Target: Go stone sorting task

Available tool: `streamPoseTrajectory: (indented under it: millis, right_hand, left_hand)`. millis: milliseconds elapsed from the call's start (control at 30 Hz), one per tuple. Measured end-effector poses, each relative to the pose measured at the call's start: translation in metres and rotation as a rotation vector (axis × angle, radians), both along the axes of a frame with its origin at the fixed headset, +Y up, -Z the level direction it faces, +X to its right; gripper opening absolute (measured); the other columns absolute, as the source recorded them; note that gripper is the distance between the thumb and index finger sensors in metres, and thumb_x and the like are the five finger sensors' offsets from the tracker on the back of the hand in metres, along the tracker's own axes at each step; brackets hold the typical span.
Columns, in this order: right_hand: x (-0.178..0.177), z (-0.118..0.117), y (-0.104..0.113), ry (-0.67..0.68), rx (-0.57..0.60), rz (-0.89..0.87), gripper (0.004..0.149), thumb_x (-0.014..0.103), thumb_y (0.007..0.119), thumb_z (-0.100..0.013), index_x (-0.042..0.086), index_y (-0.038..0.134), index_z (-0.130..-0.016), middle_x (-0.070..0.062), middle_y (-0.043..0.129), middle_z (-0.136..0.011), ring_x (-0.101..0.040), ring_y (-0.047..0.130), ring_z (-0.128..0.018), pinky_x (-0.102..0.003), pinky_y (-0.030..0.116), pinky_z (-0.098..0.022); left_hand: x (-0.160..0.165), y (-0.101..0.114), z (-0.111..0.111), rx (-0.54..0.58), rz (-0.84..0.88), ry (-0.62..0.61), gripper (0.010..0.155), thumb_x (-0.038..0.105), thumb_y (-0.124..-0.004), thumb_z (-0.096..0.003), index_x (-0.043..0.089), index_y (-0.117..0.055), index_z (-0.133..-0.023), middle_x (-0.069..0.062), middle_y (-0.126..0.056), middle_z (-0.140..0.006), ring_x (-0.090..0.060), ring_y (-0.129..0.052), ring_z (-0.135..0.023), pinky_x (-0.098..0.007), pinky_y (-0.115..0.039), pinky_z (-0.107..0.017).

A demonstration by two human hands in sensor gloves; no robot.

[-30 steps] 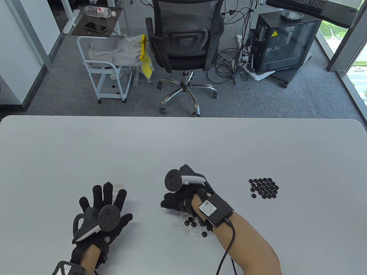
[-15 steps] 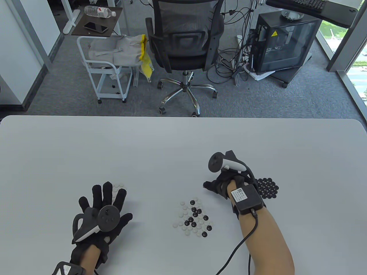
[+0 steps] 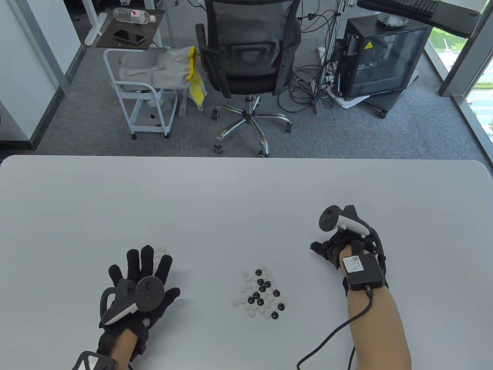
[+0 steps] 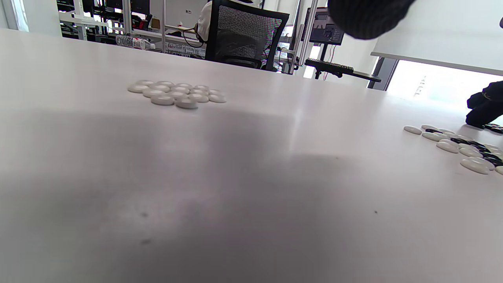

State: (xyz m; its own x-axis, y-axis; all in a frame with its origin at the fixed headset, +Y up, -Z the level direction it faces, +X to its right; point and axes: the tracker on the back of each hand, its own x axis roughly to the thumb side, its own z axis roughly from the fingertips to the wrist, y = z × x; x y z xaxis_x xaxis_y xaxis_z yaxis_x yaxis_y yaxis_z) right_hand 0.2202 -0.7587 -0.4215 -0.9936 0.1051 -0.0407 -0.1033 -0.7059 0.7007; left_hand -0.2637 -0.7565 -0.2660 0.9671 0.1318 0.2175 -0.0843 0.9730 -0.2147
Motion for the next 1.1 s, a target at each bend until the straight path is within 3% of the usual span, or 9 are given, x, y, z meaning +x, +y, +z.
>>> streamPoseTrajectory:
  millis: [300,600,800,1100]
  right_hand:
    - [-0.002,0.001,0.011,0.007,0.025,-0.024,0.072,0.05,0.049,-0.061,0.002,0.058,-0.115,-0.042,0.005,-0.112,-0.067,-0.007,-0.09,-0.092,0.01,-0.054]
    - [-0.082,0.024,0.031,0.322,-0.007,-0.261,0.07,0.05,0.049,-0.061,0.006,0.059,-0.115,-0.041,0.002,-0.111,-0.067,-0.009,-0.089,-0.091,0.009,-0.053]
    - [-0.133,0.044,0.017,0.507,-0.059,-0.274,0.07,0.05,0.049,-0.061,0.007,0.053,-0.116,-0.041,-0.001,-0.111,-0.066,-0.01,-0.089,-0.091,0.008,-0.053]
    - [-0.156,0.04,-0.011,0.528,-0.114,-0.244,0.072,0.051,0.049,-0.06,0.008,0.046,-0.118,-0.04,-0.005,-0.109,-0.066,-0.012,-0.088,-0.092,0.007,-0.052]
  left_hand:
    - [0.001,-0.001,-0.001,-0.004,-0.003,-0.001,0.081,0.057,-0.056,-0.0585,0.021,-0.015,-0.118,-0.026,0.016,-0.112,-0.053,0.019,-0.094,-0.082,0.004,-0.049]
    - [0.002,-0.001,-0.001,-0.011,-0.01,-0.001,0.081,0.057,-0.056,-0.0585,0.021,-0.015,-0.119,-0.026,0.016,-0.112,-0.053,0.019,-0.094,-0.082,0.004,-0.049]
    - [0.003,-0.001,-0.001,-0.009,-0.008,-0.001,0.081,0.057,-0.056,-0.0585,0.021,-0.015,-0.119,-0.026,0.016,-0.112,-0.053,0.019,-0.094,-0.082,0.004,-0.049]
    - [0.0,-0.001,-0.001,-0.007,0.007,0.003,0.081,0.057,-0.056,-0.0585,0.021,-0.015,-0.119,-0.026,0.016,-0.112,-0.053,0.019,-0.094,-0.082,0.004,-0.049]
